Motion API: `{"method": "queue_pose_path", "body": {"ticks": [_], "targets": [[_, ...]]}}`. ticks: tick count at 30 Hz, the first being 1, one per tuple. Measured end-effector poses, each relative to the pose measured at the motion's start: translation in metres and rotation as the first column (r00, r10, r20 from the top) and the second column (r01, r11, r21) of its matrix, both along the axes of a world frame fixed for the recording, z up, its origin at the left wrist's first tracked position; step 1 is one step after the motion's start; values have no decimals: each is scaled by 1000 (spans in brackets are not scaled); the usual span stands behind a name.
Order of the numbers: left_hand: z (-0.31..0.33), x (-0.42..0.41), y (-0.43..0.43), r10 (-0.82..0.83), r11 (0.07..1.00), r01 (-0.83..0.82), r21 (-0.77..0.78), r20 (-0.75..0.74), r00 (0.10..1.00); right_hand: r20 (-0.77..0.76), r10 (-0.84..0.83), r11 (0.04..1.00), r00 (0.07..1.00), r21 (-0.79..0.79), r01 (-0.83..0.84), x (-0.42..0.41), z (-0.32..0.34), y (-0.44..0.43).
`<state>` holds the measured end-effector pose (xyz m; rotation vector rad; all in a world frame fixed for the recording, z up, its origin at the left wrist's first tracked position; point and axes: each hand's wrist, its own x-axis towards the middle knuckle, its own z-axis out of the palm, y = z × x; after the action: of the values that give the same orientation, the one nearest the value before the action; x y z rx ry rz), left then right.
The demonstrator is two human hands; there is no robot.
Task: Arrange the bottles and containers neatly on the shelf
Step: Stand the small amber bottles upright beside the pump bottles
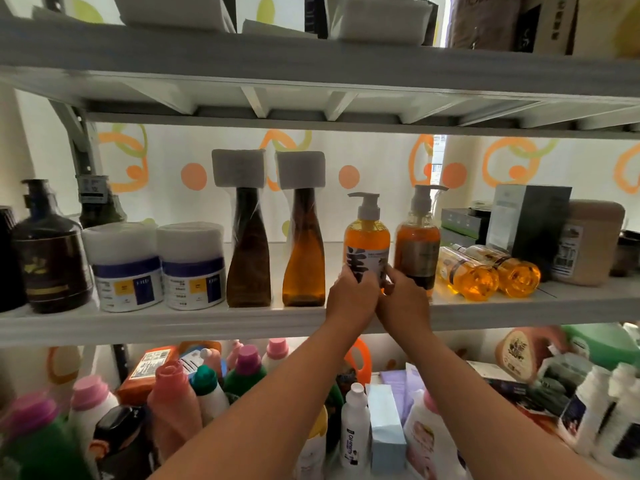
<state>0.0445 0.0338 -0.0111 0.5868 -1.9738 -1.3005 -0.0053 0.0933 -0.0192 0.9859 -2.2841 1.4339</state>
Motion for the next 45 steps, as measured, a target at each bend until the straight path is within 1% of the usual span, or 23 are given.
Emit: {"method": "queue_pose_path", "body": {"ticks": [5, 10, 14, 18, 20, 22, 25, 27, 30, 33, 37, 41, 45], "targets": [[5, 13, 0, 6, 1000, -6, 21, -9, 1000, 38, -3, 999, 999, -48, 4, 2, -3, 2], [4, 18, 1, 30, 999, -29, 34, -13, 999, 30, 14, 999, 999, -50, -12, 7, -4, 4], [3, 18, 5, 15, 999, -14, 37, -16, 1000, 17, 25, 999, 1000, -43, -24, 9, -5, 2], [-4, 12, 13, 55, 998, -55, 9, -18, 998, 16, 47, 996, 999, -81, -46, 7, -8, 6], [-9, 12, 26, 82, 996, -84, -12, -91, 992, 30, -9, 993, 1000, -119, 13, 3, -8, 10], [-12, 13, 42, 100, 994, -104, -14, -164, 981, 7, -93, 980, 996, -176, 93, -8, -7, 17], [-11, 8, 57, 91, 995, -96, -11, -218, 972, 19, -183, 953, 983, -241, 183, -27, -6, 28], [-9, 0, 63, 28, 1000, -27, 7, -209, 978, 60, -213, 951, 975, -217, 221, -38, -5, 33], [-5, -19, 64, -64, 995, 74, 69, -128, 990, 87, -164, 979, 983, -110, 173, -48, -6, 33], [0, -40, 60, -83, 993, 85, 82, -28, 996, 89, -125, 992, 988, -22, 128, -55, -4, 31], [5, -54, 58, -83, 995, 79, 57, 72, 994, 47, -136, 989, 990, 69, 133, -65, 0, 33], [3, -56, 55, -24, 999, 21, 46, 60, 998, 61, -119, 990, 991, 87, 113, -68, 3, 38], [0, -53, 58, -12, 998, 11, 54, 21, 1000, 68, -64, 996, 996, 65, 60, -66, 3, 42]]}}
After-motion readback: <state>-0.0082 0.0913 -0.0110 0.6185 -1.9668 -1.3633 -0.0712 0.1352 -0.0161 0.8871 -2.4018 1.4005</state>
